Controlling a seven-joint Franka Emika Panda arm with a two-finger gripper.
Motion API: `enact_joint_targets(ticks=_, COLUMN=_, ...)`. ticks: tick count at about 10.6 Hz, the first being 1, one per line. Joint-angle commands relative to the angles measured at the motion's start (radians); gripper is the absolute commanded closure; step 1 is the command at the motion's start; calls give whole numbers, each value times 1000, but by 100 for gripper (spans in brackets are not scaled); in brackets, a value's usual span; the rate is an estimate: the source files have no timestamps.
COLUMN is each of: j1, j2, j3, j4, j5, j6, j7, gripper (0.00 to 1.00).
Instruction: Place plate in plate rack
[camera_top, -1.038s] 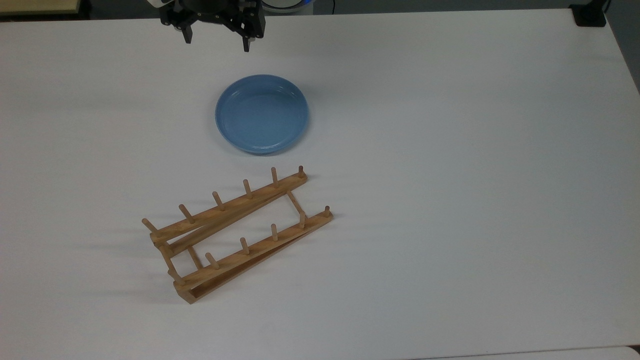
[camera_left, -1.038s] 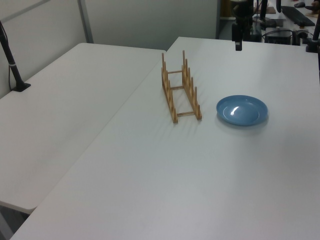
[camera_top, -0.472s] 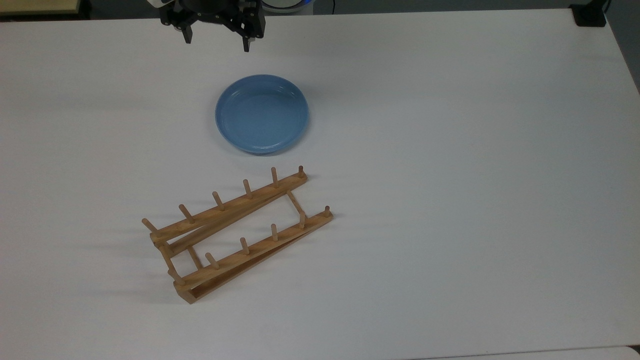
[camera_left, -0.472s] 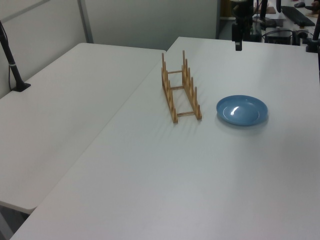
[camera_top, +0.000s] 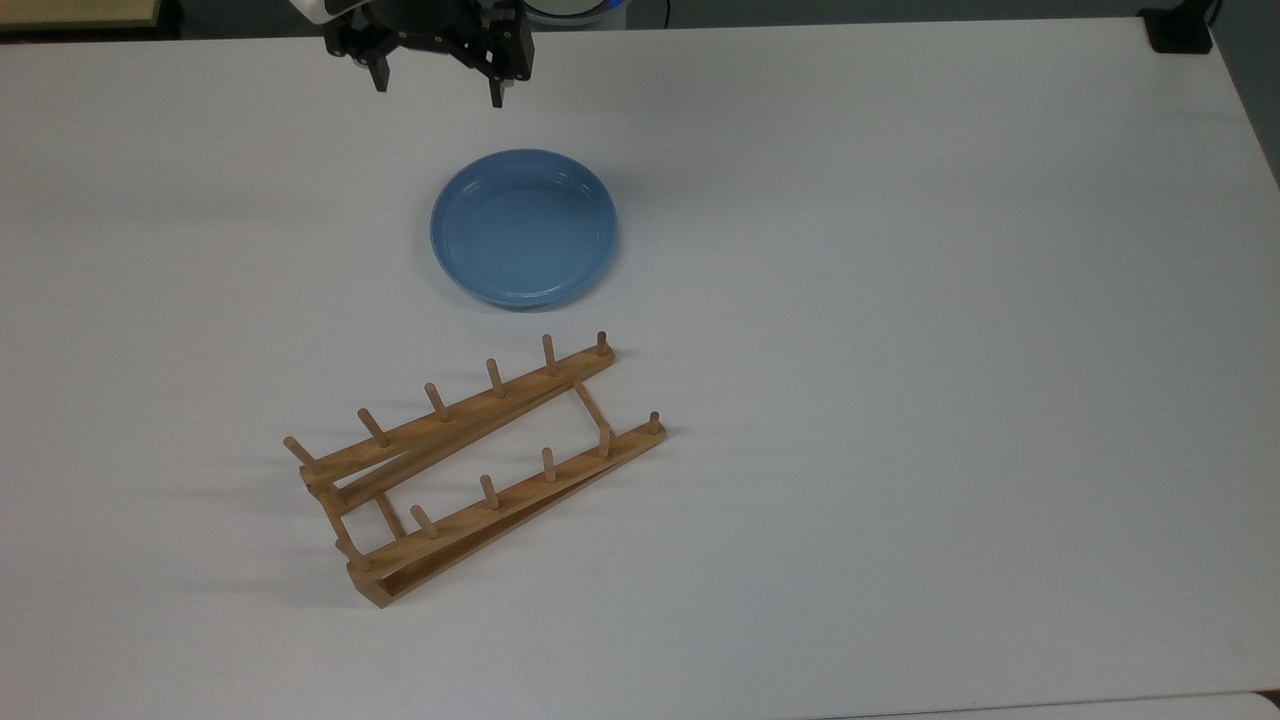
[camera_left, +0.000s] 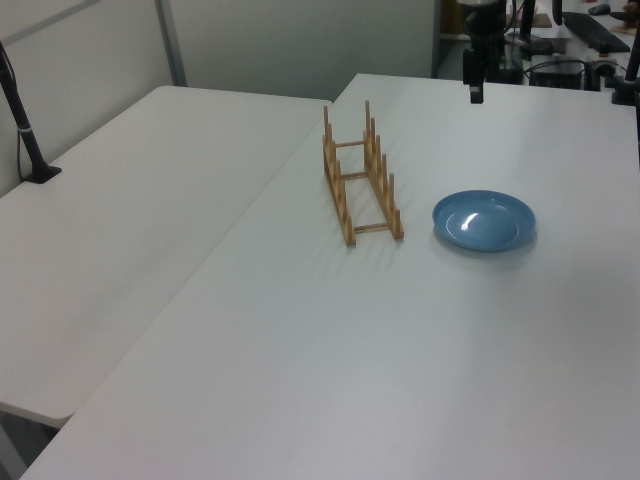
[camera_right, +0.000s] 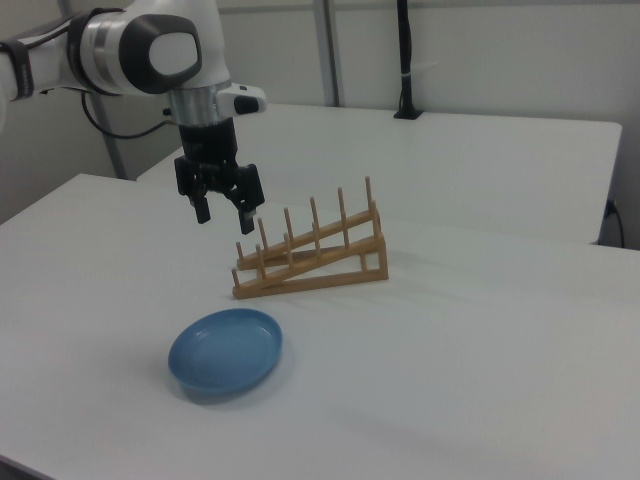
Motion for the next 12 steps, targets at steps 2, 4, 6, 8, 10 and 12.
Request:
enact_joint_targets(ticks=2, j1=-99, j2=49, j3=-3, j4=4, j5=178, j6=-13, j7=-236, gripper=0)
enact_joint_targets(ticks=4, j1=-119, j2=118, j3=-3, j4=1, j5=184, j6=-8, j7=-319, gripper=0)
enact_joint_targets(ticks=6, j1=-134, j2=213, j3=-3, j4=1, j5=183, j6=1, j7=-401, gripper=0)
enact_joint_targets(ticks=8, j1=-123, j2=293, j3=-40, j4=0, j5=175, j6=39, j7=-457, gripper=0)
enact_joint_targets(ticks=10, j1=-59, j2=368, j3=-109, j4=0, j5=181, j6=54, j7=-503, gripper=8)
enact_joint_targets(ticks=12, j1=-36, j2=382, j3=-127, j4=-14, j5=184, j6=76, j7=-532, gripper=16)
